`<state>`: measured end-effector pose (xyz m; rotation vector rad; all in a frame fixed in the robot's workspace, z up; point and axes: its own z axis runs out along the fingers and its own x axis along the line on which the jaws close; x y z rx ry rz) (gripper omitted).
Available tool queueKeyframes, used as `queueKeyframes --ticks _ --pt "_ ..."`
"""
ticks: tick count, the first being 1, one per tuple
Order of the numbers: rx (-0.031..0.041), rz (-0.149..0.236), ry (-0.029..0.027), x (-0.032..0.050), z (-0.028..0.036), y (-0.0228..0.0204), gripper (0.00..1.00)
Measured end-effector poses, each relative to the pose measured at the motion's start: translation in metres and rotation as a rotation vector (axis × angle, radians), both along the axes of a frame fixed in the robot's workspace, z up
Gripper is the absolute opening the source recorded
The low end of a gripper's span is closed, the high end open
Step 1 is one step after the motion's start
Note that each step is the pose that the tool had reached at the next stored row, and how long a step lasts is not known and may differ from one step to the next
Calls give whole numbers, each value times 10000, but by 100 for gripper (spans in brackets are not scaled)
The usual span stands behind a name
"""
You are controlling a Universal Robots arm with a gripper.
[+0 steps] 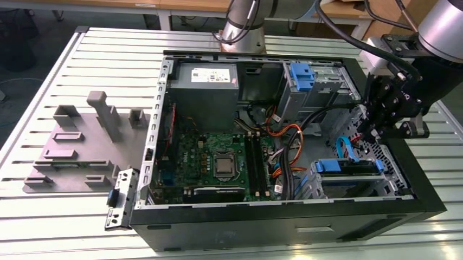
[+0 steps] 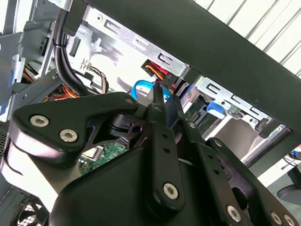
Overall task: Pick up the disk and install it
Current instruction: 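Insert the second disk wire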
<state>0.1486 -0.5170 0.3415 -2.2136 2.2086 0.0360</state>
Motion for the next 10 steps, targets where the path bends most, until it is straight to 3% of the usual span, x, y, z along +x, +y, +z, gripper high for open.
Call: queueKeyframes --ticks 3,4,10 --pt "0 0 0 0 0 0 25" --pt "0 0 0 0 -1 0 31" --pt "0 0 0 16 -39 28 31"
